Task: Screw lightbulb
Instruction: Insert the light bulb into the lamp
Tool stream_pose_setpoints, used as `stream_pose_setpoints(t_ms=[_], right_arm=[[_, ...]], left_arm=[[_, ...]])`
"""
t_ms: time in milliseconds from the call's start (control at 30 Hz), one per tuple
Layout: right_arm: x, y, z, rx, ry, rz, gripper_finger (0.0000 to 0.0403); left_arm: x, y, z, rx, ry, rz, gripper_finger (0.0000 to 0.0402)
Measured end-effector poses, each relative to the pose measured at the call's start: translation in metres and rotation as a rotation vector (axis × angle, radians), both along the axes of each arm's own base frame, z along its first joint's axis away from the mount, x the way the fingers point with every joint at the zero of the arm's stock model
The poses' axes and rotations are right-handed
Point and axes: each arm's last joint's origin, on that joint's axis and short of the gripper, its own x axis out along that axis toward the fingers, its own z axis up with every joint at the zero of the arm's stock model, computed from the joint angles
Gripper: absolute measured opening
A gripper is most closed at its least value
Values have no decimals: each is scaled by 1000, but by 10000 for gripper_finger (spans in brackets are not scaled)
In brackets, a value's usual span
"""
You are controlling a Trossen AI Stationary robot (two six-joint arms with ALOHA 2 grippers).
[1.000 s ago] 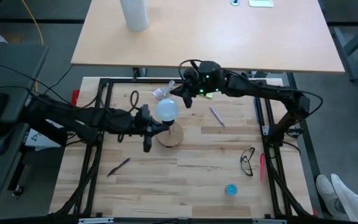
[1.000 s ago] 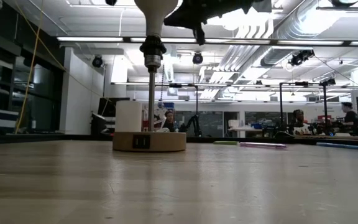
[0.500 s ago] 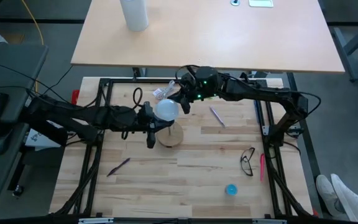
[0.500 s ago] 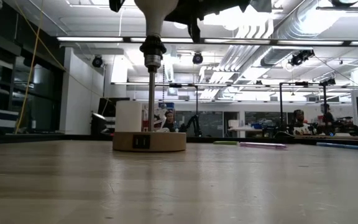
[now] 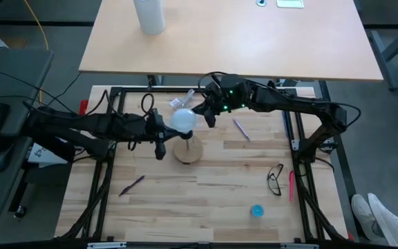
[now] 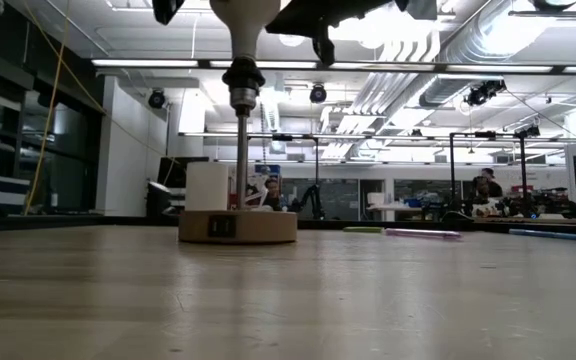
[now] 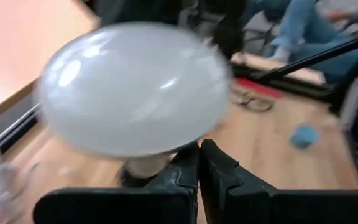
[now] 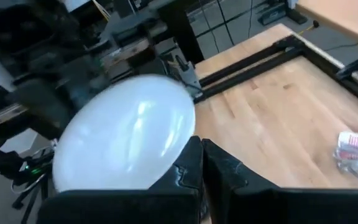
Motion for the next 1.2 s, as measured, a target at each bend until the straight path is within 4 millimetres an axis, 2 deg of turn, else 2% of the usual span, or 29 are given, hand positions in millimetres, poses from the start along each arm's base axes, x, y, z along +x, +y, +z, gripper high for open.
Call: stream_pose_setpoints(t_ms=[300,467,600,733,833,1000,1100,1200], right_arm=[[-8,21,5,19,51,49,0],[-12,41,2,38,119,94,0],[-19,54,2,35,168,113,0],[-29,56,12,-17,165,69,0],[-33,46,18,-61,134,-13,0],[-29,8,21,-84,58,-127,0],[-22,-14,17,-70,1,-154,0],[-12,-33,12,-34,-69,-149,0]], left_arm=[[-9,15,-9,45,129,77,0],[-16,25,-14,94,220,97,0],[-27,35,-17,136,315,131,0],[-45,40,-17,107,375,181,0],[-57,37,-9,31,297,202,0],[-63,18,10,-101,80,121,0],[-52,-1,14,-124,9,26,0],[-30,-19,12,-130,-41,-56,0]])
